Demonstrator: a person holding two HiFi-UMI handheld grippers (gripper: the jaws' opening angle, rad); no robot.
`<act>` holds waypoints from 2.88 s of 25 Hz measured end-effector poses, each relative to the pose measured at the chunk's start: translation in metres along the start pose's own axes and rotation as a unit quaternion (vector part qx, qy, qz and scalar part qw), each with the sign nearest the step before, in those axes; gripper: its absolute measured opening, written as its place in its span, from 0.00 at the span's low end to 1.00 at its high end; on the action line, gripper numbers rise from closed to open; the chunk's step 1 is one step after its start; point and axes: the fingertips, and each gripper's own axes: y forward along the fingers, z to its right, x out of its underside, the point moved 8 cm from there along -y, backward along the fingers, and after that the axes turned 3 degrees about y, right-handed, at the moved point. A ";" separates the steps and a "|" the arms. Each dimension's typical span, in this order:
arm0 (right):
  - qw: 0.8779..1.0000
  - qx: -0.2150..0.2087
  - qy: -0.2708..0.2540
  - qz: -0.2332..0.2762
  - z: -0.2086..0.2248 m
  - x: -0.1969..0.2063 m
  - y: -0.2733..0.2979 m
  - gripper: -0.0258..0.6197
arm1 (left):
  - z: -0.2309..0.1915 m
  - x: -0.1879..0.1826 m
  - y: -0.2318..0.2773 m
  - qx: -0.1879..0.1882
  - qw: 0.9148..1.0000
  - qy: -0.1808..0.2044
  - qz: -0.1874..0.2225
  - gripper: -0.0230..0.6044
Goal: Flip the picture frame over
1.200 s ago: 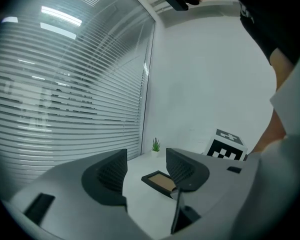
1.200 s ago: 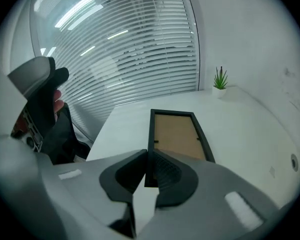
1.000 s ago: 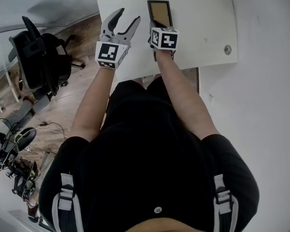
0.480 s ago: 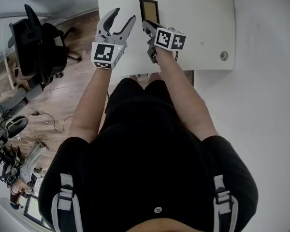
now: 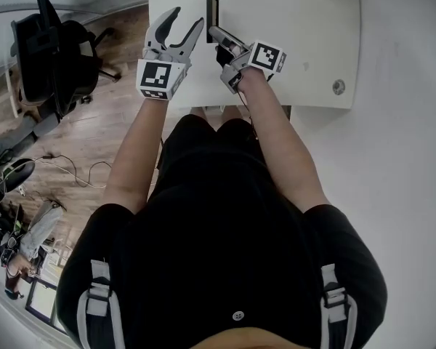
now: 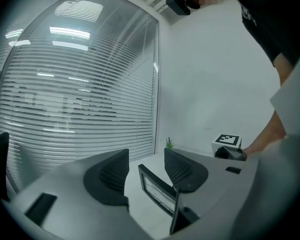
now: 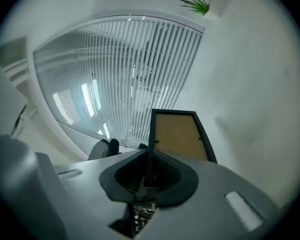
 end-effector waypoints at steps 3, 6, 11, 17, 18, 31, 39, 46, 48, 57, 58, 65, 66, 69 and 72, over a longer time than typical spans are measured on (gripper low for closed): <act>0.998 -0.036 0.056 0.007 0.014 0.004 -0.005 0.12 | 0.004 0.008 0.001 -0.004 1.000 -0.003 0.000 0.39; 0.994 -0.057 0.094 0.021 0.018 0.006 -0.010 0.12 | 0.006 0.010 0.001 -0.006 1.000 -0.006 -0.016 0.39; 0.991 -0.062 0.116 0.023 0.038 0.015 -0.011 0.12 | 0.006 0.019 0.002 -0.007 1.000 -0.008 -0.012 0.39; 0.993 -0.051 0.104 0.024 0.048 0.013 -0.018 0.12 | 0.009 0.019 0.001 -0.004 1.000 -0.010 -0.008 0.39; 0.993 -0.050 0.103 0.026 0.049 0.012 -0.019 0.12 | 0.009 0.020 0.000 -0.004 1.000 -0.009 -0.009 0.39; 0.999 0.019 0.005 0.026 0.048 -0.002 -0.034 0.13 | 0.006 0.024 -0.005 0.011 1.000 -0.006 -0.014 0.39; 0.970 0.187 -0.149 0.032 0.053 -0.030 -0.056 0.51 | 0.011 0.013 -0.002 0.011 1.000 0.006 0.003 0.39; 0.911 0.203 -0.358 0.022 -0.027 -0.051 -0.081 0.51 | 0.019 -0.014 -0.009 0.019 1.000 0.012 -0.004 0.39; 0.894 0.191 -0.404 0.015 -0.053 -0.053 -0.085 0.51 | 0.023 -0.025 -0.010 0.028 1.000 0.014 0.003 0.39; 0.833 0.112 -0.541 0.025 -0.155 -0.052 -0.101 0.40 | 0.035 -0.074 -0.030 0.047 0.998 0.028 0.021 0.38; 0.830 0.105 -0.547 0.029 -0.165 -0.052 -0.103 0.38 | 0.037 -0.081 -0.033 0.050 0.998 0.032 0.025 0.38; 0.802 0.063 -0.593 0.038 -0.213 -0.040 -0.118 0.19 | 0.057 -0.125 -0.057 0.086 0.994 0.047 0.053 0.28; 0.800 0.056 -0.596 0.037 -0.218 -0.038 -0.119 0.17 | 0.060 -0.129 -0.059 0.086 0.993 0.053 0.053 0.26; 0.791 0.040 -0.609 0.034 -0.230 -0.033 -0.120 0.08 | 0.067 -0.138 -0.065 0.089 0.992 0.070 0.058 0.20; 0.779 0.030 -0.625 0.028 -0.242 -0.027 -0.120 0.06 | 0.072 -0.144 -0.069 0.096 0.991 0.068 0.063 0.13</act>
